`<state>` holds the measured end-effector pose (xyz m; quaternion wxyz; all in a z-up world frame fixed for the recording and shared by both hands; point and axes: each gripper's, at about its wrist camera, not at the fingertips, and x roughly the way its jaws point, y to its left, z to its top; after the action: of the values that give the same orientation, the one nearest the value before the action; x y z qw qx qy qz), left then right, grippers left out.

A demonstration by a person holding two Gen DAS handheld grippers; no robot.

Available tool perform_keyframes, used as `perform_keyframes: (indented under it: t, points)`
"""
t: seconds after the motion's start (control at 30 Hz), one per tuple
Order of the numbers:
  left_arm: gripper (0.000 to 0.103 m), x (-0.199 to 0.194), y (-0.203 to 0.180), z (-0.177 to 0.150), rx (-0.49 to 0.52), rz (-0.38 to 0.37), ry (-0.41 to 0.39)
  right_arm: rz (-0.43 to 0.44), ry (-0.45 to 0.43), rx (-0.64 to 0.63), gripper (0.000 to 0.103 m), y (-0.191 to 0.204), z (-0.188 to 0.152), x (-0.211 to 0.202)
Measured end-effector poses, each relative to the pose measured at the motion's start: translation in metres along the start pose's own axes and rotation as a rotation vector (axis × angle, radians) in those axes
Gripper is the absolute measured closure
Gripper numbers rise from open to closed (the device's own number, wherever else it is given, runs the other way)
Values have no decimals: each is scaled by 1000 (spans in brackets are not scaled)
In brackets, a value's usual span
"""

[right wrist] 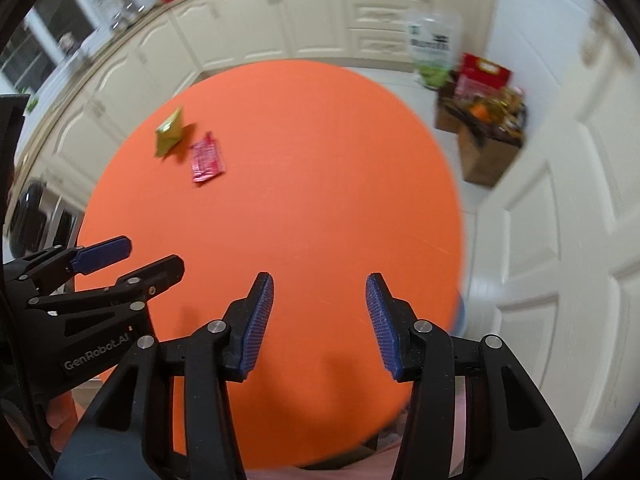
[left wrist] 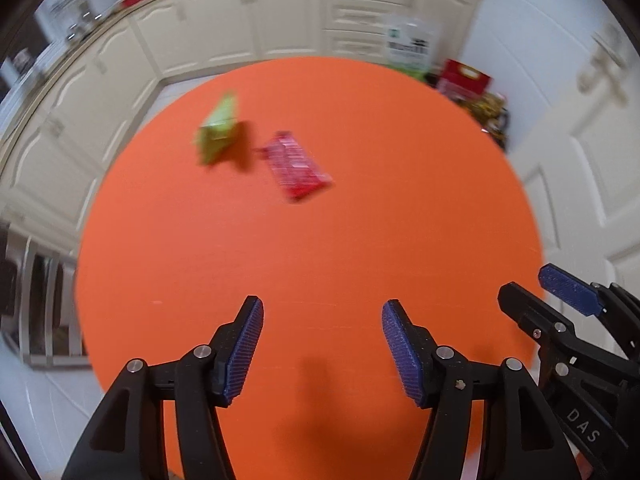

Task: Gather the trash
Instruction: 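Move both tools back over the table toward the red wrapper and green packet, then grasp the red wrapper with the right tool, then grasp the green snack packet with the left tool while the right tool holds the wrapper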

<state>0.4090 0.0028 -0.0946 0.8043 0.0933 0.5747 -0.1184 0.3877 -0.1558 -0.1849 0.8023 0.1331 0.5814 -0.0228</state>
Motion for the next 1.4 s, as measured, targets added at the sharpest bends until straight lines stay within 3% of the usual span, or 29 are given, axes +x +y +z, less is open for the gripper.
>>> perform_keyframes:
  t: [0.13,0.4,0.77,0.9,1.0,1.27,1.4]
  points:
    - [44,7,42,5,-77,50,-4,24,37,-69,54,38,19,26]
    - [44,31,100,19,-159,64,29,56,91,-138,54,85,67,77]
    - [44,68,162,50,-247,-19,69,47,88,-185,54,121,115,128]
    - [44,75,174,52,-272,-43,91,9,111,-217,68,132,124,150]
    - [44,77,179,55,-267,-50,97,-30,65,-258,76,139,121,150]
    - [44,77,169,58,-254,-50,91,100,79,-185,92,116,121,146]
    - [44,72,160,57,-222,-54,91,177,116,-124,93,91,118,143]
